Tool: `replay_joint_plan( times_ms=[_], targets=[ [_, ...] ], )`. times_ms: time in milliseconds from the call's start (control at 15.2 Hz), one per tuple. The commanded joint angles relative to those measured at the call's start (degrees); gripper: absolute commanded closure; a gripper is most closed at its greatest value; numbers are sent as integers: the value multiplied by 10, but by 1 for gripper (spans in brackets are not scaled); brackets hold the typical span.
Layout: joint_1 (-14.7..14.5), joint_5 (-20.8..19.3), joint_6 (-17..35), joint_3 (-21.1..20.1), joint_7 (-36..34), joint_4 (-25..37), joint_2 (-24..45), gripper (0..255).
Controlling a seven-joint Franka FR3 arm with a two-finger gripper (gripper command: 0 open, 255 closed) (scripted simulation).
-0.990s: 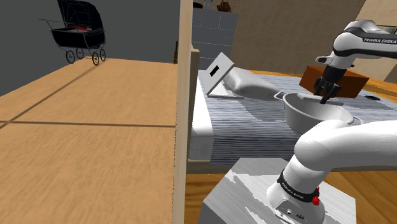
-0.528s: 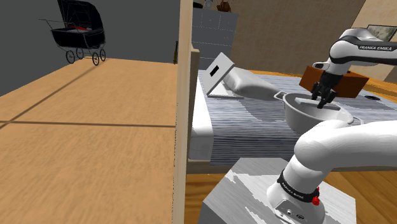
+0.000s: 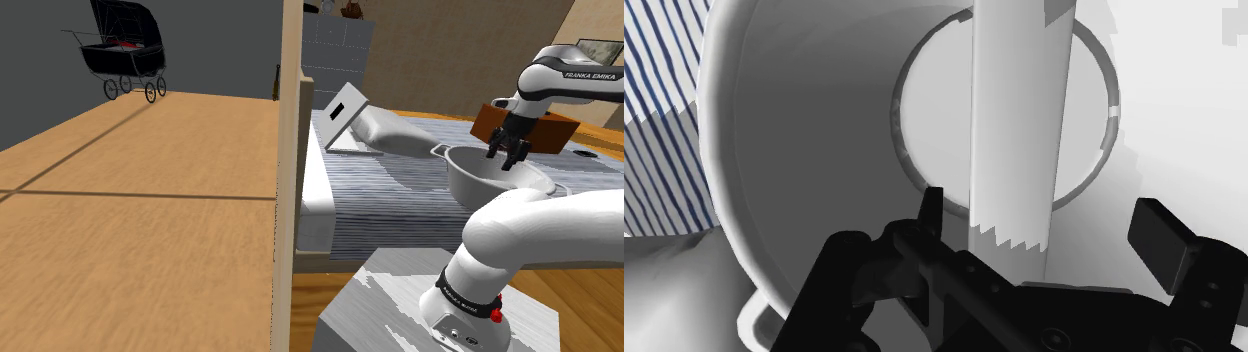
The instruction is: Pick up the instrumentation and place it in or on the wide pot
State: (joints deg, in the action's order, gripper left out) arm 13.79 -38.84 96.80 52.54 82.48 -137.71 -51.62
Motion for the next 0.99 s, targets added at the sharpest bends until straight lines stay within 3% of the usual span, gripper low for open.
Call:
replay_joint_plan(
  times_ms=[0,132,396,924],
  targets=[
    [0,0,0,0,0,0,0,0],
    [0,0,0,0,0,0,0,0],
    [-7,32,-61,-38,10,63,7,0],
    [-7,32,-61,-38,10,63,7,0]
  ],
)
